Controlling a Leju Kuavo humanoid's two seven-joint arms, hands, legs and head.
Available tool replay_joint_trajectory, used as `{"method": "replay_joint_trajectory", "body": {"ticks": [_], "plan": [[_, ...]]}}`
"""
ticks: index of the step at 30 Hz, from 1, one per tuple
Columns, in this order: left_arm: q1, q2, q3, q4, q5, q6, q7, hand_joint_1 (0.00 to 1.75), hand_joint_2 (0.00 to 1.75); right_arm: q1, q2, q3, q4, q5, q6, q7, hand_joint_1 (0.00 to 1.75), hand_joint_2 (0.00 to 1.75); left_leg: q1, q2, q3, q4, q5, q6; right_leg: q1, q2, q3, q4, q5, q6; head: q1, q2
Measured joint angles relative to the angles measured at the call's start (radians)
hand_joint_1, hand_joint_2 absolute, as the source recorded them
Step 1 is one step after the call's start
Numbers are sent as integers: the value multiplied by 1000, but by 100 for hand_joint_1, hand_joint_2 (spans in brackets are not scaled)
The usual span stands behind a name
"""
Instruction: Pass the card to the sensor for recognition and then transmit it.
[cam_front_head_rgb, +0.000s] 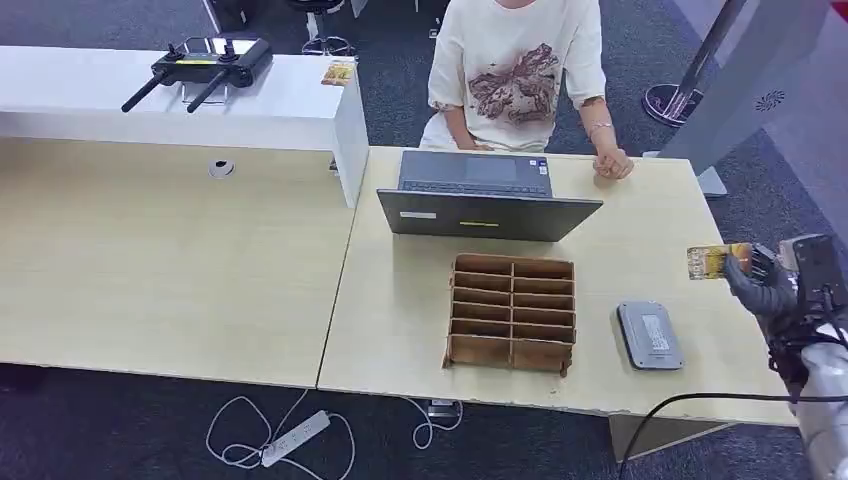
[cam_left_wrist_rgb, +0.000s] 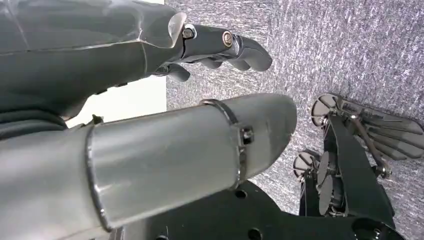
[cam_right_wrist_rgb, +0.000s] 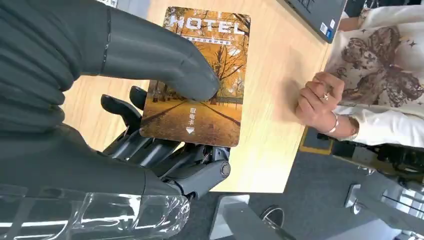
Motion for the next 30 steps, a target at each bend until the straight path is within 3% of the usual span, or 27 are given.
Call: {"method": "replay_joint_trajectory", "body": {"ticks": [10, 30], "plan": [[0, 0, 0, 0, 2, 0, 3, 0, 0, 18, 2, 0, 37, 23, -46, 19, 175, 175, 0, 0, 0, 0, 0, 0, 0, 0, 0, 0, 0, 0, 0, 0], [0, 0, -3, 0, 2, 0, 9, 0, 0, 108, 2, -3, 45, 69, -6, 41, 175, 175, 0, 0, 0, 0, 0, 0, 0, 0, 0, 0, 0, 0, 0, 0]]}}
